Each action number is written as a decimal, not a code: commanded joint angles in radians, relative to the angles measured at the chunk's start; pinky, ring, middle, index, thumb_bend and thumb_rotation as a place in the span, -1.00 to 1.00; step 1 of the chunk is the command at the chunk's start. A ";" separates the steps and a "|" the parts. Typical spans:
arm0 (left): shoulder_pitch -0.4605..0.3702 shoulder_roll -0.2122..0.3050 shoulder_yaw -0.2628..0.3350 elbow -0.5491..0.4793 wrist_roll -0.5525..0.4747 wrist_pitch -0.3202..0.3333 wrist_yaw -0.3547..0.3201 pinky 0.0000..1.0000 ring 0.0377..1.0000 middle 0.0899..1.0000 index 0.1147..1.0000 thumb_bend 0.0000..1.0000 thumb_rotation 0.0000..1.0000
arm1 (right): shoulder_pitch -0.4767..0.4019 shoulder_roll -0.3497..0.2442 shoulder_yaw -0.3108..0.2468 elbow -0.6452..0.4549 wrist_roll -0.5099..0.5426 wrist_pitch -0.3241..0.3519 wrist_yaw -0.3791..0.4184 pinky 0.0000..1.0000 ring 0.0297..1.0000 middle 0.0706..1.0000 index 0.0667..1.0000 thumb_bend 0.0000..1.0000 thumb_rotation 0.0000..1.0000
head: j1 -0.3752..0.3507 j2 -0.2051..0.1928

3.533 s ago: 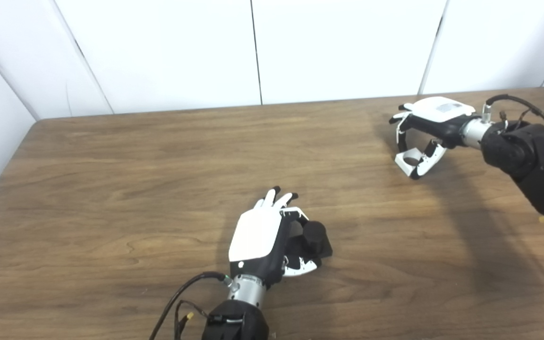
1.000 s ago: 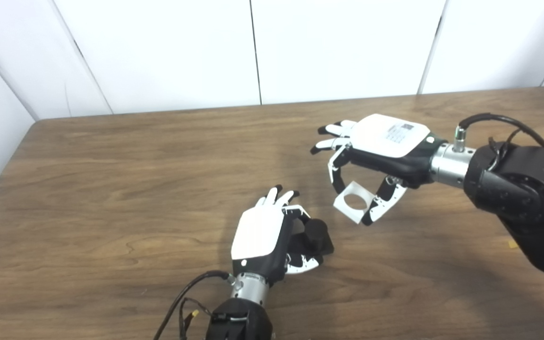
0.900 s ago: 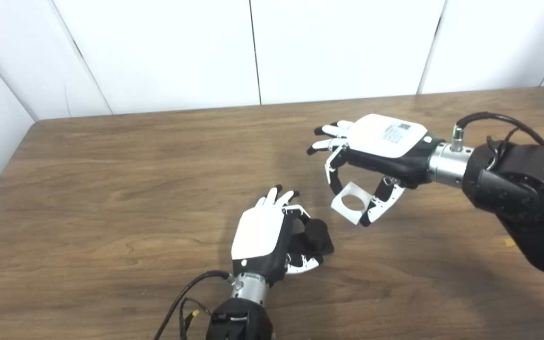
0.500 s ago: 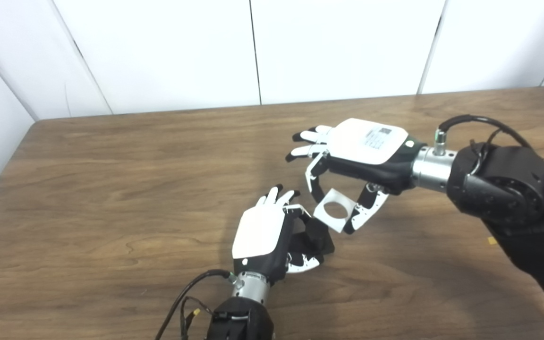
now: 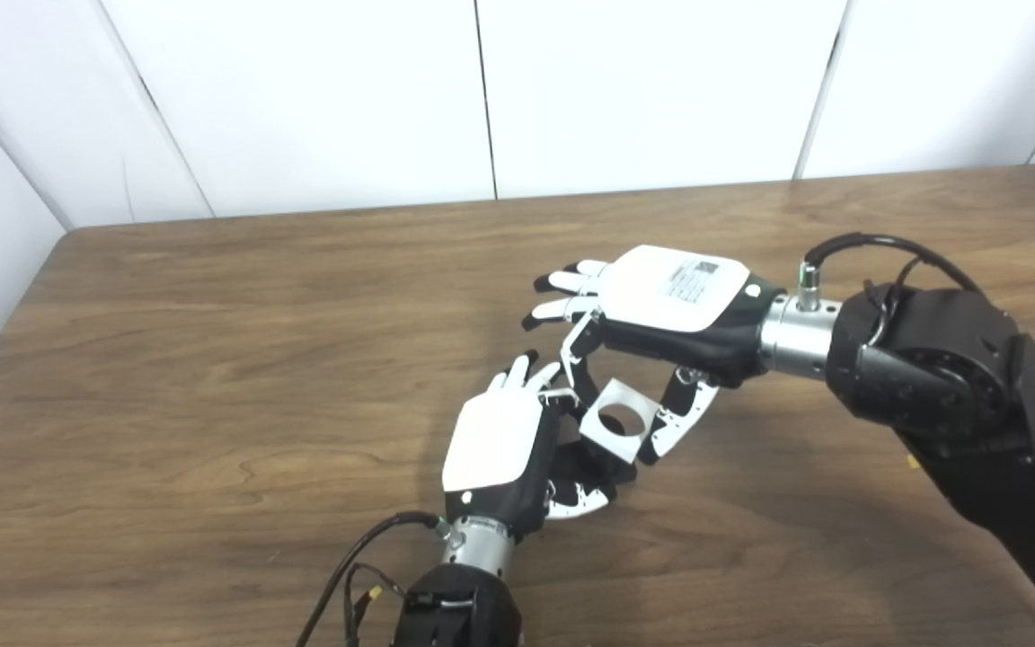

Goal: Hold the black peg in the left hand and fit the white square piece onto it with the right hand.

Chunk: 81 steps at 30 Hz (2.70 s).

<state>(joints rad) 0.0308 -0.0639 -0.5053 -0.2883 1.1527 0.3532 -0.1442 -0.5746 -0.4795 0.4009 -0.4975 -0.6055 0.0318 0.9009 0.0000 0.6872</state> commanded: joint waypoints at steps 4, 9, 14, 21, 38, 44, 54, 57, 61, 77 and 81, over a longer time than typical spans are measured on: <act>-0.002 -0.016 -0.010 -0.003 0.021 0.006 -0.005 0.92 0.99 0.80 -0.15 0.04 -0.87 | -0.039 0.003 -0.007 -0.009 0.000 -0.009 -0.010 1.00 1.00 0.82 -0.09 0.05 -0.73 | 0.002 0.002; 0.000 -0.014 -0.011 -0.013 0.026 0.009 -0.015 0.93 0.99 0.80 -0.15 0.03 -0.87 | -0.036 0.006 0.000 0.006 -0.007 -0.019 -0.014 1.00 1.00 0.82 -0.09 0.05 -0.72 | 0.004 0.004; 0.003 -0.014 -0.013 -0.015 0.027 0.009 -0.015 0.93 1.00 0.80 -0.15 0.03 -0.87 | -0.037 0.008 0.003 0.014 -0.014 -0.019 -0.017 1.00 1.00 0.83 -0.09 0.05 -0.72 | 0.004 0.003; 0.006 -0.015 -0.017 -0.018 0.033 0.008 -0.015 0.92 1.00 0.80 -0.15 0.04 -0.87 | -0.042 0.008 0.002 0.025 -0.014 -0.021 -0.017 1.00 1.00 0.84 -0.09 0.05 -0.72 | 0.009 0.003; 0.010 -0.016 -0.025 -0.008 0.028 -0.009 0.011 0.91 0.98 0.79 -0.15 0.04 -0.87 | -0.042 0.010 0.003 0.041 -0.010 -0.033 -0.025 1.00 1.00 0.83 -0.09 0.04 -0.72 | 0.010 0.001; 0.011 -0.019 -0.025 -0.004 0.026 -0.008 0.018 0.89 0.98 0.79 -0.15 0.04 -0.87 | -0.041 0.015 0.008 0.040 -0.015 -0.030 -0.021 1.00 1.00 0.83 -0.09 0.05 -0.71 | 0.011 0.001; 0.008 -0.016 -0.029 0.003 0.033 -0.011 0.023 0.85 0.96 0.77 -0.15 0.04 -0.87 | -0.044 0.030 0.019 0.049 -0.022 -0.036 -0.028 1.00 1.00 0.84 -0.09 0.05 -0.72 | 0.013 0.003; 0.008 -0.016 -0.029 0.001 0.031 -0.010 0.021 0.86 0.96 0.78 -0.15 0.04 -0.87 | -0.047 0.032 0.021 0.055 -0.027 -0.042 -0.029 1.00 1.00 0.84 -0.09 0.05 -0.72 | 0.012 0.004; 0.009 -0.016 -0.031 0.001 0.031 -0.014 0.026 0.86 0.96 0.77 -0.15 0.04 -0.87 | -0.046 0.036 0.020 0.062 -0.030 -0.051 -0.035 1.00 1.00 0.85 -0.09 0.05 -0.72 | 0.014 0.004; 0.010 -0.013 -0.037 -0.010 0.049 -0.009 0.010 0.84 0.95 0.77 -0.15 0.04 -0.87 | -0.046 0.040 0.009 0.108 -0.037 -0.077 -0.053 0.99 1.00 0.85 -0.09 0.05 -0.72 | 0.015 -0.002; 0.006 -0.014 -0.042 -0.011 0.060 -0.010 0.011 0.81 0.93 0.76 -0.15 0.04 -0.86 | -0.049 0.042 0.008 0.115 -0.041 -0.078 -0.058 0.98 1.00 0.85 -0.09 0.05 -0.72 | 0.018 0.000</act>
<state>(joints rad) 0.0305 -0.0613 -0.5240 -0.2880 1.1854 0.3485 -0.1318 -0.5747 -0.4422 0.4268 -0.3742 -0.6487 -0.0229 0.8814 0.0169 0.6857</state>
